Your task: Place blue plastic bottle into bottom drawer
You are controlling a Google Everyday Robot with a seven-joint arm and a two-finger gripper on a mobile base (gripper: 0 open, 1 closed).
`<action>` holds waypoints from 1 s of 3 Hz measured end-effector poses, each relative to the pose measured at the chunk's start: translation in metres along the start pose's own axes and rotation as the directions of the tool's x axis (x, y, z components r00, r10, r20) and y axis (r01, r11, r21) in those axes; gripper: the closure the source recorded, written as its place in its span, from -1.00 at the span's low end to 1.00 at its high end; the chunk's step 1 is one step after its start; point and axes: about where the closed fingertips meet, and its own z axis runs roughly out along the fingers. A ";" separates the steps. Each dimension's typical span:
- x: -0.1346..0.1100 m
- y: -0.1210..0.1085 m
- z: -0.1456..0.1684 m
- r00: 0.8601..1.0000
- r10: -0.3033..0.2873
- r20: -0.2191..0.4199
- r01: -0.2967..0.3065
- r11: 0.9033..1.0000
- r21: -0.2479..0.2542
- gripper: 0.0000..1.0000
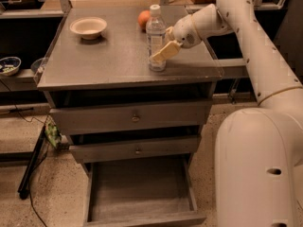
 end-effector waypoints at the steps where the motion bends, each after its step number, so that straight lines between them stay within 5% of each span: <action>1: 0.000 0.000 0.000 1.000 0.000 0.000 0.000 1.000 0.000 0.47; 2: 0.000 0.000 0.000 1.000 0.000 0.000 0.000 1.000 0.000 0.92; 3: -0.001 0.000 0.002 1.000 -0.001 0.001 0.001 1.000 -0.002 1.00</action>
Offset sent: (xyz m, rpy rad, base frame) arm 0.0000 0.0000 0.0000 0.0000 0.0000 0.0000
